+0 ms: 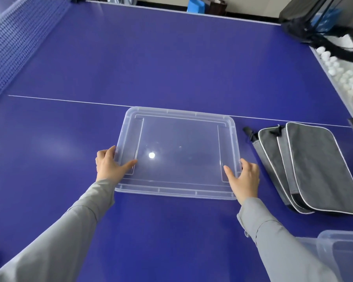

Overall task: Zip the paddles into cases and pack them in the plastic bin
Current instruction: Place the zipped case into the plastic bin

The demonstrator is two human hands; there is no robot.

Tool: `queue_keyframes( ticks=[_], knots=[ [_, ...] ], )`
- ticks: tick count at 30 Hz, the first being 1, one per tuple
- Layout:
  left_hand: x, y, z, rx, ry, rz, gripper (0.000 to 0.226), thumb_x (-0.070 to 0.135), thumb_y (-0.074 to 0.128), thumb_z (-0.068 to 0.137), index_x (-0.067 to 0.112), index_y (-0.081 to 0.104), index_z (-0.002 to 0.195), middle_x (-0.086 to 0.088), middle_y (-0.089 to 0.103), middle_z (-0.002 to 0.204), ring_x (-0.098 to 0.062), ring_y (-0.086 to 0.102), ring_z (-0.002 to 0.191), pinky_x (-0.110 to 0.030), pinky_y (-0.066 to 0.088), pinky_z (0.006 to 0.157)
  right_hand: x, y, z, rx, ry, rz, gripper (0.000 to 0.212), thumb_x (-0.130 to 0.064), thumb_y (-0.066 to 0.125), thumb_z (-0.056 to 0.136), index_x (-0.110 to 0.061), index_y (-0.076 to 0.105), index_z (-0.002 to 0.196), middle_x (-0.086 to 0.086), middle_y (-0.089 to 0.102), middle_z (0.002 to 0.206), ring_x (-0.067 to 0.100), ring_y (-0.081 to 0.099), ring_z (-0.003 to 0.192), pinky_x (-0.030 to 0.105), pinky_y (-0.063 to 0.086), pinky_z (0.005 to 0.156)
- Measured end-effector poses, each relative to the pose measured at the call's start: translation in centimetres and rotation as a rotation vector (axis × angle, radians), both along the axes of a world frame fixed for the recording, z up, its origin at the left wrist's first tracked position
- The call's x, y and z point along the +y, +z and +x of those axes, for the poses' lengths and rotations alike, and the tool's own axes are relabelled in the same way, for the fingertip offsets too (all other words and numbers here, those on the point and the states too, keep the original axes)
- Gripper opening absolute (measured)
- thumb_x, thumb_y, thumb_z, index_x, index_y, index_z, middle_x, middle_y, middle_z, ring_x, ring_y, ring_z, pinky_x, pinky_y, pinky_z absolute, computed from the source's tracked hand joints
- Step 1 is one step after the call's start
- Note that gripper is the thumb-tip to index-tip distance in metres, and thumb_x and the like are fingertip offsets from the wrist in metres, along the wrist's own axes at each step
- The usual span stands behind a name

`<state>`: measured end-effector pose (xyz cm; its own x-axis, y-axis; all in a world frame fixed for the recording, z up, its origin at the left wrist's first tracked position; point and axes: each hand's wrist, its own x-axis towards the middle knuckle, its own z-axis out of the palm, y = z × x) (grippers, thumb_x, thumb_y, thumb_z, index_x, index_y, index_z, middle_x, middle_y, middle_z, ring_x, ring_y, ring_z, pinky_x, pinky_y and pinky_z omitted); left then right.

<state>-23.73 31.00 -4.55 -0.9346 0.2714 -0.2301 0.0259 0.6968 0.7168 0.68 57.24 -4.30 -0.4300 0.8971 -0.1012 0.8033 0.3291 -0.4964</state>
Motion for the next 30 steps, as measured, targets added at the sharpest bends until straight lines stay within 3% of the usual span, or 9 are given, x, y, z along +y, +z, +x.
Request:
queue_keyframes(
  ticks=[5,10,13,17,25,30],
  knots=[
    [-1.7,1.2,2.3,-0.031,-0.046,-0.028,0.088,0.038,0.077,0.074,0.012,0.030,0.144,-0.009,0.037,0.139,-0.026,0.031,0.132,-0.041,0.030,0.110,-2.3,1.9,2.1,0.010,0.035,-0.057,0.068,-0.038,0.063,0.087,-0.004,0.037,0.139,0.015,0.044,0.135,0.029,0.037,0.128,0.045,0.037,0.104],
    [-5.6,3.1,7.7,0.084,-0.169,-0.272,0.082,0.048,0.066,0.081,0.017,0.026,0.146,-0.004,0.031,0.151,-0.026,0.027,0.138,-0.041,0.026,0.110,-6.5,4.0,5.0,-0.078,0.228,-0.064,0.070,-0.040,0.055,0.091,-0.007,0.026,0.145,0.011,0.032,0.150,0.026,0.030,0.137,0.040,0.031,0.111],
    [-8.3,3.9,11.1,0.140,-0.265,-0.504,0.087,0.061,0.050,0.085,0.017,0.013,0.150,0.000,0.014,0.158,-0.018,0.010,0.146,-0.035,0.015,0.117,-9.3,5.0,7.0,-0.223,0.408,-0.014,0.072,-0.048,0.043,0.095,-0.012,0.013,0.149,0.005,0.015,0.158,0.022,0.018,0.144,0.034,0.023,0.115],
    [-13.0,5.2,15.6,0.172,-0.344,-0.740,0.087,0.068,0.032,0.087,0.019,0.000,0.151,0.004,-0.003,0.160,-0.013,-0.004,0.147,-0.033,0.001,0.120,-12.5,6.1,9.6,-0.346,0.649,0.079,0.072,-0.051,0.036,0.096,-0.013,0.009,0.150,0.005,0.009,0.159,0.021,0.013,0.146,0.034,0.020,0.116],
    [-24.9,7.7,22.4,0.173,-0.111,-0.787,0.084,0.069,0.028,0.088,0.021,0.000,0.151,0.007,-0.004,0.160,-0.011,-0.004,0.147,-0.033,0.001,0.119,-19.8,7.7,11.0,-0.310,0.743,0.029,0.072,-0.053,0.037,0.095,-0.015,0.012,0.150,0.005,0.019,0.157,0.021,0.018,0.145,0.034,0.023,0.116],
    [-33.0,9.3,22.8,0.198,0.080,-0.708,0.082,0.064,0.038,0.088,0.018,0.013,0.151,0.004,0.009,0.159,-0.013,0.006,0.147,-0.033,0.009,0.118,-26.1,8.8,9.5,-0.298,0.808,0.036,0.071,-0.054,0.037,0.095,-0.016,0.014,0.150,0.003,0.022,0.156,0.019,0.021,0.143,0.033,0.028,0.114]
  ],
)
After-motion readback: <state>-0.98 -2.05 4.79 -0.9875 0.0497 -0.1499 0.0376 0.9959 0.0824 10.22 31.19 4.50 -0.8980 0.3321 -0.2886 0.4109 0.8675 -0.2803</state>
